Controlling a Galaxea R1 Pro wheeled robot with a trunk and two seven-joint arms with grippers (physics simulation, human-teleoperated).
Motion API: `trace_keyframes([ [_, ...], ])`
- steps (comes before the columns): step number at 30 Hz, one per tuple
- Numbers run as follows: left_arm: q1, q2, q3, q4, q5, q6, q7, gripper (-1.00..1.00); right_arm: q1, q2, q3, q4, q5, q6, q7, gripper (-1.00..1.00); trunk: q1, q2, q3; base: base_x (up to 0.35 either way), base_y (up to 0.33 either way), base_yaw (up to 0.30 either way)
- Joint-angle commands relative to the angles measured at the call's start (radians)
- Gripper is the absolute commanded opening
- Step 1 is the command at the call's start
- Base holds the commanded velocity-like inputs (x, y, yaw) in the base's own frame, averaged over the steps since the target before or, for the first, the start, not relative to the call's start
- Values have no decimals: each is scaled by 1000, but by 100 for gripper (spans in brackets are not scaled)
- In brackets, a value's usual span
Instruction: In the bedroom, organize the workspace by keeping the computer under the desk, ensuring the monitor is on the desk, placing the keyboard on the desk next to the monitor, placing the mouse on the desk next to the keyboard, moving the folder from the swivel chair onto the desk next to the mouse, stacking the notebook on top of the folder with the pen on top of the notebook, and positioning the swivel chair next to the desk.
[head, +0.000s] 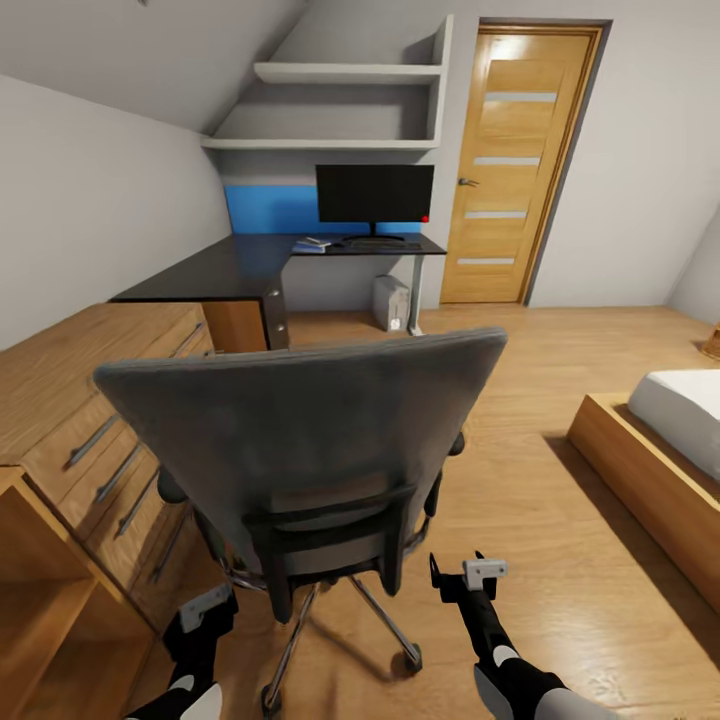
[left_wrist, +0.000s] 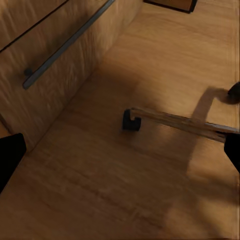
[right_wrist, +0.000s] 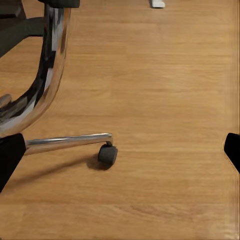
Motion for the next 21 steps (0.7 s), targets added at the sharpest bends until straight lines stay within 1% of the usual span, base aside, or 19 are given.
trace_keyframes([
  [1, 0, -1, -15, -2, -3, 0, 8, 100, -1, 0, 9, 1, -4, -2, -7, 100, 0, 0, 0, 11, 0, -201],
  [5, 0, -3, -16, -2, -3, 0, 8, 100, -1, 1, 9, 1, -4, -2, -7, 100, 0, 0, 4, 64, -14, -206],
  [10, 1, -3, -17, -2, -4, 0, 8, 100, -1, 1, 9, 3, -4, -2, -7, 100, 0, 0, 9, 239, -97, -196],
  [21, 1, -2, -16, -2, -4, 0, 8, 100, -1, -1, 9, 7, -5, -2, -7, 100, 0, 0, 10, 314, -18, -24],
])
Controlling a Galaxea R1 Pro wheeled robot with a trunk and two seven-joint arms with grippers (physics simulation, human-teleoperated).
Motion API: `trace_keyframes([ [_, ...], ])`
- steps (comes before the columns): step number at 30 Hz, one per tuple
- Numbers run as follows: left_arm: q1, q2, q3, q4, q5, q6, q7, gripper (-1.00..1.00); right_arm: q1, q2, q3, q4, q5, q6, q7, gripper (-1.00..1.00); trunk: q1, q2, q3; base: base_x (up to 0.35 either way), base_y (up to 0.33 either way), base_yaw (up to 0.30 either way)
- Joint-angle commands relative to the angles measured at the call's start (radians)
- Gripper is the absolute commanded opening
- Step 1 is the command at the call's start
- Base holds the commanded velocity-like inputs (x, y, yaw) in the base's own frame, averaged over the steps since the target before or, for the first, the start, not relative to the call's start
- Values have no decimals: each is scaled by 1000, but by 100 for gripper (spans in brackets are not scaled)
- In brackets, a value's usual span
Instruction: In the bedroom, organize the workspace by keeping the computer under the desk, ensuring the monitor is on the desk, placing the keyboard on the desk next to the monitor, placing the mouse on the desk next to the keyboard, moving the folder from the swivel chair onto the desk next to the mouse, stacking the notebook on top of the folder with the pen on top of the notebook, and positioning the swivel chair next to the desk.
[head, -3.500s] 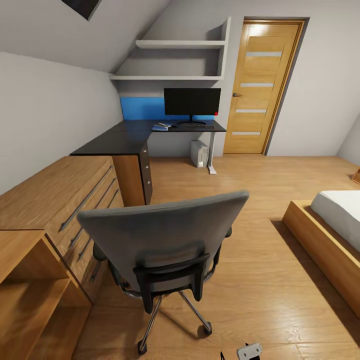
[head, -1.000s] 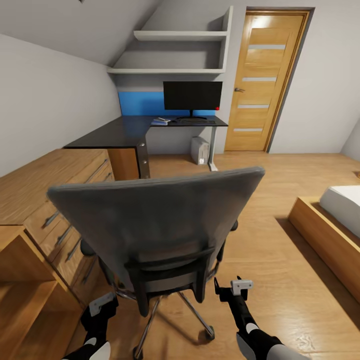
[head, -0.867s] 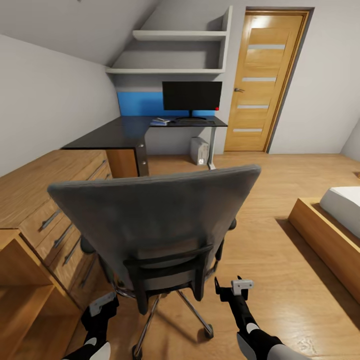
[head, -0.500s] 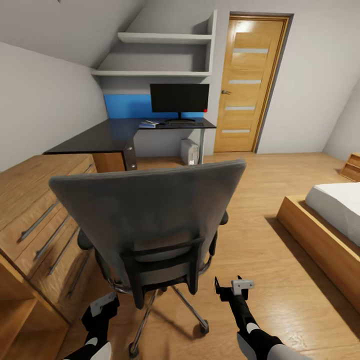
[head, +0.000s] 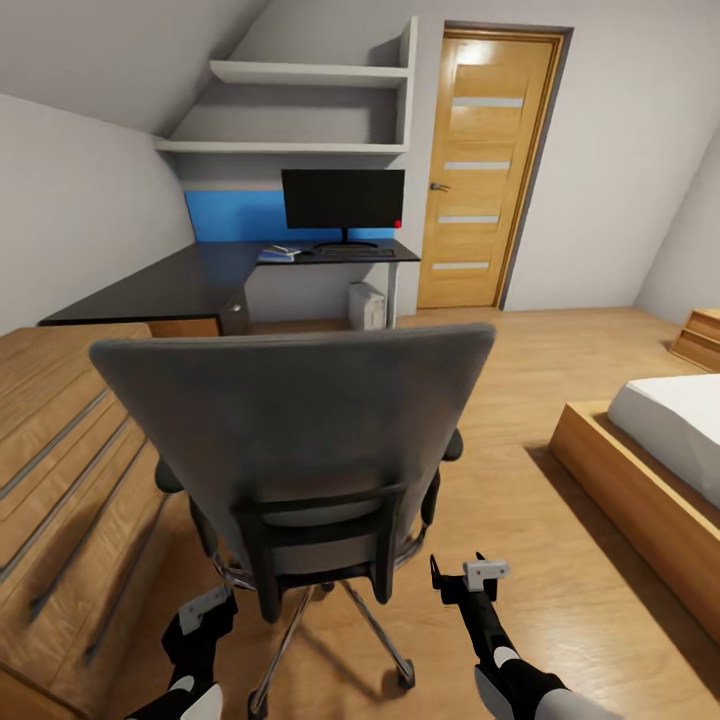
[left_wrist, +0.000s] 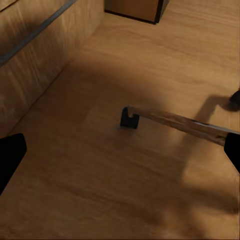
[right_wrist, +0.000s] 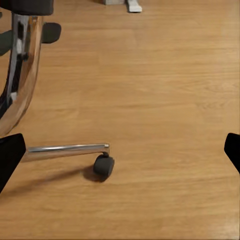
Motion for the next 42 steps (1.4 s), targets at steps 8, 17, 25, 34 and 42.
trace_keyframes([
  [8, -2, -1, -23, -2, -14, 2, 5, 100, -1, -1, 8, 1, -5, -2, -7, 100, 0, 0, -1, 322, 0, 0],
  [17, -1, -1, -23, -2, -15, 2, 5, 100, -1, -2, 7, 1, -5, -2, -7, 100, 0, 0, -1, 238, 0, 0],
  [25, -1, -1, -30, -2, -15, 4, 7, 100, -1, -2, 9, 1, -5, -2, -7, 100, 0, 0, -1, 303, -13, 0],
  [34, -1, -1, -30, -2, -16, 4, 5, 100, -1, -2, 9, 2, -5, -2, -7, 100, 0, 0, -1, 25, -62, 0],
  [42, -1, -1, -28, -2, -14, -2, 8, 100, -1, -2, 9, 2, -5, -2, -7, 100, 0, 0, -1, -259, -1, 0],
])
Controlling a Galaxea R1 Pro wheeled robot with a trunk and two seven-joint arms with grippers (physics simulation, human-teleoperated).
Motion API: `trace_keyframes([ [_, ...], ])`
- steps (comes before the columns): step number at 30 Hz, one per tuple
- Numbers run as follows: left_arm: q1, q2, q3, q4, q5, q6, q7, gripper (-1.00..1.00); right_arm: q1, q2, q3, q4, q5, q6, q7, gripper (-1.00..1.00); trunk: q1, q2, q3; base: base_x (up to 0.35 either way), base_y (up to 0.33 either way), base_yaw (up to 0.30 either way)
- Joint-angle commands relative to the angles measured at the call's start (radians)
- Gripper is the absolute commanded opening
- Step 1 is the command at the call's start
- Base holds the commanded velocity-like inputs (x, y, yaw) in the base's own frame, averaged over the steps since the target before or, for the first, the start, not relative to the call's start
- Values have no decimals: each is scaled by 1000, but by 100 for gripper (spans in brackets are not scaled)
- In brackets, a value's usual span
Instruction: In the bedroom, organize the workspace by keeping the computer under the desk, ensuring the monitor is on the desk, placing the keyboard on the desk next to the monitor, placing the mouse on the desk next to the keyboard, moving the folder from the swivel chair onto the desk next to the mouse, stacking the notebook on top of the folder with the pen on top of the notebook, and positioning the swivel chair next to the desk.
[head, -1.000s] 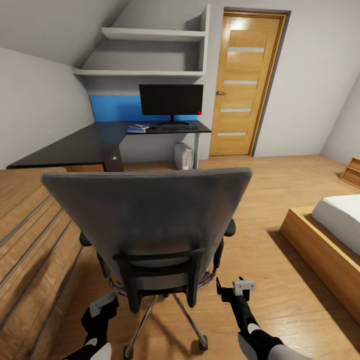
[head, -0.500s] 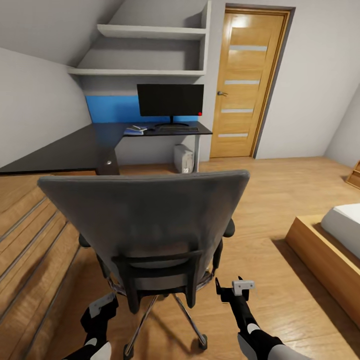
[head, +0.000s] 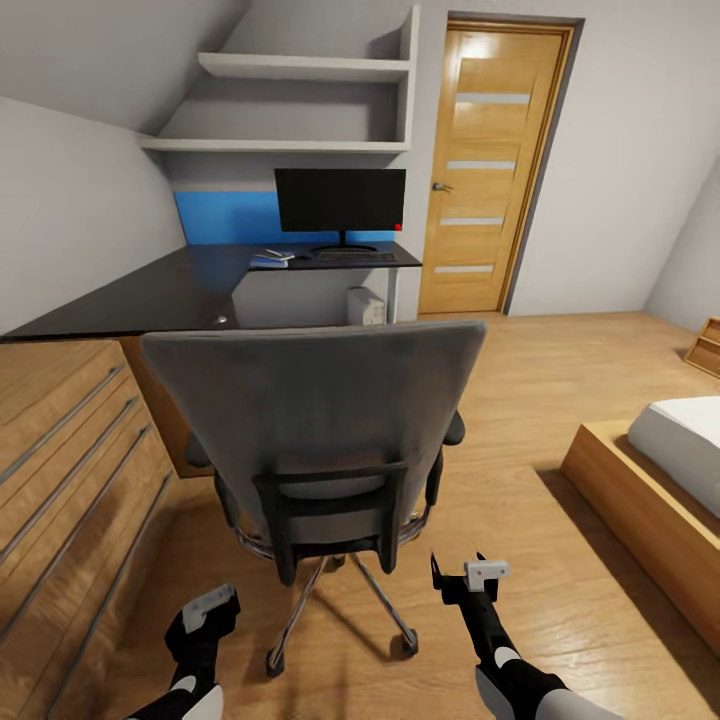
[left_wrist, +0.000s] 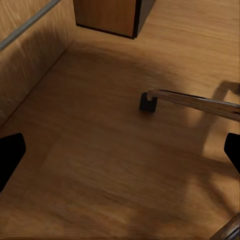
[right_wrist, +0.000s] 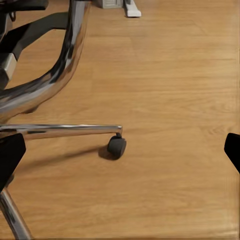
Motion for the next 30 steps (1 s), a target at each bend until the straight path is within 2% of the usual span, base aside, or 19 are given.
trace_keyframes([
  [1, 0, 1, -8, -2, 1, -2, 9, 100, -1, 0, 9, 1, -5, -3, -7, 100, 0, 0, -1, -71, 0, 0],
  [13, -1, -1, -7, -5, 8, -8, 22, 100, -1, 0, 7, 0, -7, -1, -7, 100, 0, 0, -1, -12, 0, 0],
  [17, -1, -19, -6, -7, 7, -8, 24, 100, -1, -1, 7, -1, -6, -2, -7, 100, 0, 0, -1, 0, 0, 0],
  [24, 0, -44, -6, -8, 5, -4, 43, 100, -1, -2, 8, -1, -6, -3, -6, 100, 26, -49, -23, 0, 0, 0],
  [30, -1, -48, -8, -8, 5, 3, 81, 100, -1, -2, 7, -1, -6, -3, -7, 100, 49, -91, -42, 0, 0, 0],
])
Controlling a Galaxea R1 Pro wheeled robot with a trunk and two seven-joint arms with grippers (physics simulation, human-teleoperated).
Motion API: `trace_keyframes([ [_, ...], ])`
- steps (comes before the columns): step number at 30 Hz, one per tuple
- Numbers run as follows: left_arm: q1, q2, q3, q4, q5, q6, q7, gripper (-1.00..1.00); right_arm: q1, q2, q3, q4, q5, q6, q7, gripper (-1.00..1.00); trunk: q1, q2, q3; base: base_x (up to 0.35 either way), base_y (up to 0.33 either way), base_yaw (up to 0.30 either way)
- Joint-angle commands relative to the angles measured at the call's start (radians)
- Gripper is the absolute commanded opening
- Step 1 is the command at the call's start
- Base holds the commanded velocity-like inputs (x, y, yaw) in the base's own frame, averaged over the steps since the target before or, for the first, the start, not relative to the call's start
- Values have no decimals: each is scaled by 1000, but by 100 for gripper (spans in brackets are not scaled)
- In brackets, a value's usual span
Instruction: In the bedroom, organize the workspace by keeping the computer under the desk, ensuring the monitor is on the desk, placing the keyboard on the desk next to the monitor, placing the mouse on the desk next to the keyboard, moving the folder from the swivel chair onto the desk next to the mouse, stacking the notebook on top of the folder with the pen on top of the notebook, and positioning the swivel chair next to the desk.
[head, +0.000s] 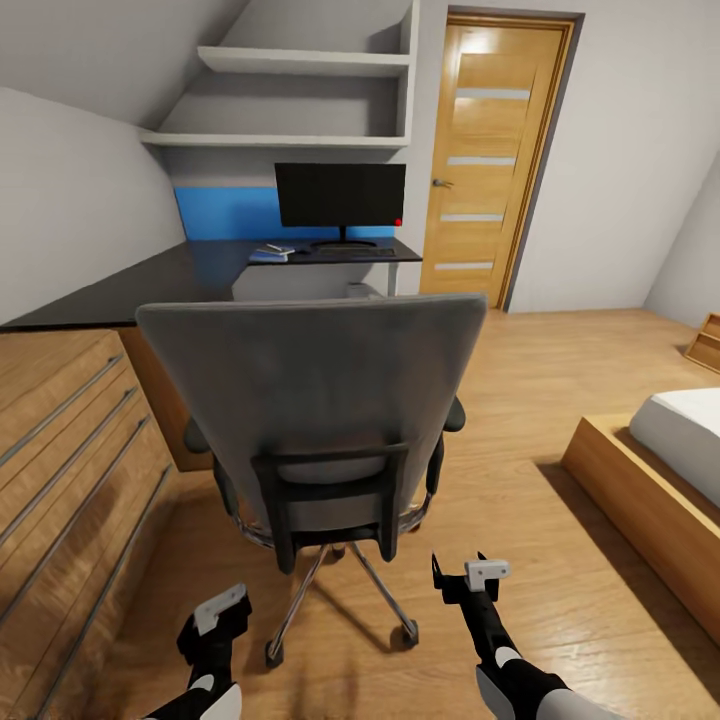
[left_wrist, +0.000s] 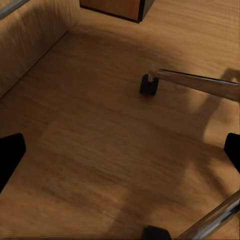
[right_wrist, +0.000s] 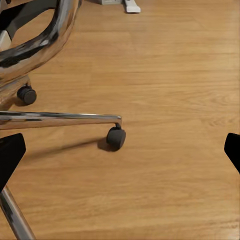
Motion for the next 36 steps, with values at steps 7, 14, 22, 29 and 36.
trace_keyframes([
  [7, -1, 2, -6, -1, 3, 1, 16, 100, -1, 0, 3, -1, -10, 5, -10, 100, 27, -50, -23, -36, 0, 0],
  [14, 0, 5, -5, -1, 1, 2, 16, 100, -1, 2, 3, 0, -12, 0, -37, 100, 54, -99, -45, -291, 0, 0],
  [22, -1, 33, -2, -59, 3, 166, 15, 100, -1, 4, 5, -1, -12, -6, -37, 100, 67, -121, -74, -70, 0, 0],
  [29, -2, 148, 100, -372, 59, 516, 20, 100, -8, 4, -1, -50, -15, 5, -40, 100, 70, -122, -101, -1, 0, 0],
  [36, -2, 205, 218, -656, 67, 731, 20, 100, -97, -17, -23, -188, -28, 209, -59, 100, 72, -123, -116, 0, 0, 0],
])
